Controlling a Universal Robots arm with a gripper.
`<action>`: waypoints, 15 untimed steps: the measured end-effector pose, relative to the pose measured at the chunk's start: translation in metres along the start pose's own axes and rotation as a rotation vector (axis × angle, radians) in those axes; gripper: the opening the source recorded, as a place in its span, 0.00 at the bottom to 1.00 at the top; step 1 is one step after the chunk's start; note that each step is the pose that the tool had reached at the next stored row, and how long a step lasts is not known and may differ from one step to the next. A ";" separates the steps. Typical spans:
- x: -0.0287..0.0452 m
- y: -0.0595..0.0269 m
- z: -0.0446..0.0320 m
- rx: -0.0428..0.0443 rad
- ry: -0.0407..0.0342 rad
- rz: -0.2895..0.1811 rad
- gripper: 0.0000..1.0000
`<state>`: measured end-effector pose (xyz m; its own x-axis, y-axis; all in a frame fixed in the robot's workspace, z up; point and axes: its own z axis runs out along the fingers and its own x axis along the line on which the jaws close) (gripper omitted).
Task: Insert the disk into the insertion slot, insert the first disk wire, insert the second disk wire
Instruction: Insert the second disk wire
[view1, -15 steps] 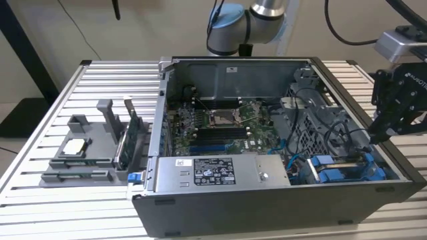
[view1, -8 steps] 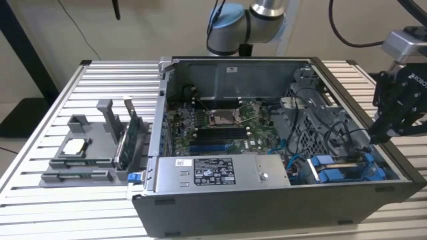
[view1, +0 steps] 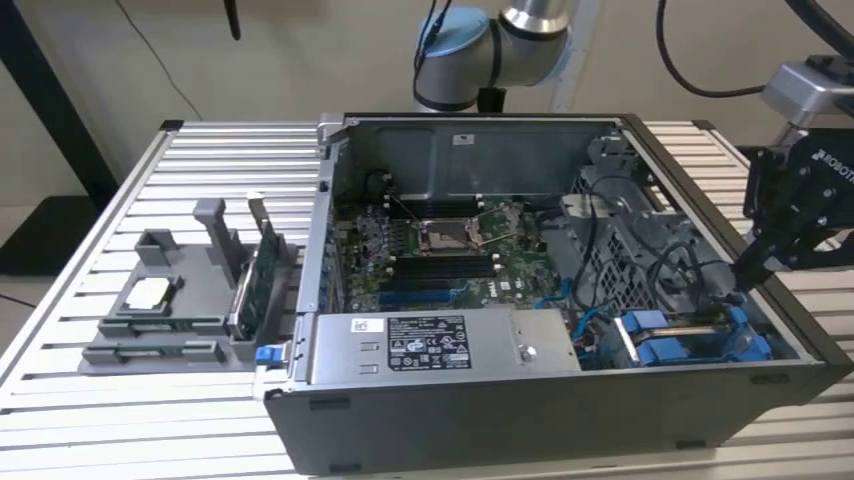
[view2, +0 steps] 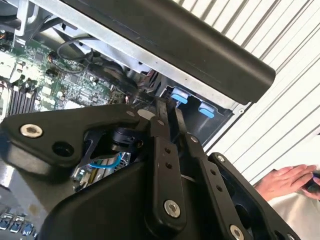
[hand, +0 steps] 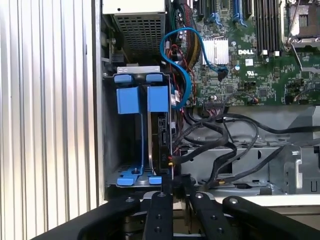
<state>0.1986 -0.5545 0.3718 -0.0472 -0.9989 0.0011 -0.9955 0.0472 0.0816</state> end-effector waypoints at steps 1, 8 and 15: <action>0.0000 0.0000 0.0000 0.0000 -0.0001 0.000 0.17; 0.0002 -0.0014 -0.0041 -0.0141 0.0006 0.000 0.17; 0.0013 -0.0098 -0.0035 -0.0321 0.0014 0.002 0.31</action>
<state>0.2085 -0.5562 0.3744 -0.0487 -0.9988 0.0026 -0.9923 0.0486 0.1135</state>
